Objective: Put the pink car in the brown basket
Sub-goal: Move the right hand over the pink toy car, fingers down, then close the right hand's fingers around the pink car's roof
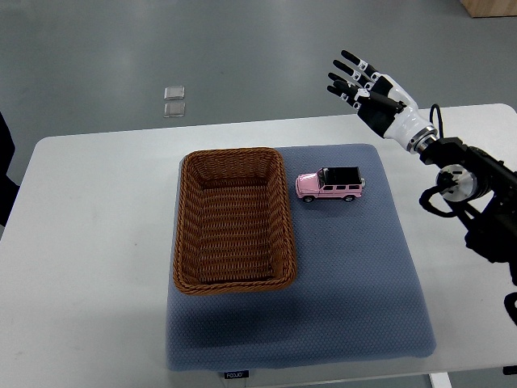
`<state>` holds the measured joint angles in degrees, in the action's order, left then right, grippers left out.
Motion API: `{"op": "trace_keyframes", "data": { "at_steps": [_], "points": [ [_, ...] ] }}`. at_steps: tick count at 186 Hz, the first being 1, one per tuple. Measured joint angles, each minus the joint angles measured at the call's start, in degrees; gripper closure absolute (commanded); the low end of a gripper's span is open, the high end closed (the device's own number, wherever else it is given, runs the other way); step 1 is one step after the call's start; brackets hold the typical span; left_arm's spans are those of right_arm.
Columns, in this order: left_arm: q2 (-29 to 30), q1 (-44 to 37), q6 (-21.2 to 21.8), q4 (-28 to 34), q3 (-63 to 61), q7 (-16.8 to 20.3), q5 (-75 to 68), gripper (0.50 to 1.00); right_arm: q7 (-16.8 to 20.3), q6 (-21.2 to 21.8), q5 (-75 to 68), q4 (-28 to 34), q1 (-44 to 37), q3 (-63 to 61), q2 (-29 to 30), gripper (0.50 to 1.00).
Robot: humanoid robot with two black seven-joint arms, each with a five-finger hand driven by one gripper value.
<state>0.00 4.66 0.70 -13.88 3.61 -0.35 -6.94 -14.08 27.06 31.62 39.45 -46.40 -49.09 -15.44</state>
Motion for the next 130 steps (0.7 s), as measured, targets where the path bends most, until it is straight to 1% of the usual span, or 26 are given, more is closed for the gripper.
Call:
{"op": "trace_keyframes", "data": {
  "at_steps": [21,35,49,62,84,114,130],
  "points": [
    [0.0,0.0,0.0,0.0,0.0,0.0,0.0,0.500,0.0,3.0,17.1,5.2,-6.1,8.8,-6.7,0.591],
    [0.0,0.0,0.0,0.0,0.0,0.0,0.0,0.500,0.5,3.8,27.1,10.0,-9.8,15.0,-10.7,0.591],
    [0.0,0.0,0.0,-0.2,0.0,0.0,0.0,0.500,1.5,4.1,33.9,13.7,-13.2,22.1,-12.8,0.591],
    [0.0,0.0,0.0,-0.3,0.0,0.0,0.0,0.500,2.2,3.6,36.9,15.0,-15.8,27.8,-13.0,0.591],
    [0.0,0.0,0.0,-0.3,-0.1,0.0,0.0,0.500,4.4,0.9,38.4,15.2,-17.5,33.9,-11.9,0.593],
    [0.0,0.0,0.0,-0.3,-0.1,-0.1,0.0,0.500,7.6,-2.3,39.1,12.3,-17.2,36.3,-9.1,0.593],
    [0.0,0.0,0.0,-0.3,-0.1,-0.1,0.0,0.500,8.8,-4.2,39.4,10.9,-17.0,38.0,-8.4,0.595]
  ]
}}
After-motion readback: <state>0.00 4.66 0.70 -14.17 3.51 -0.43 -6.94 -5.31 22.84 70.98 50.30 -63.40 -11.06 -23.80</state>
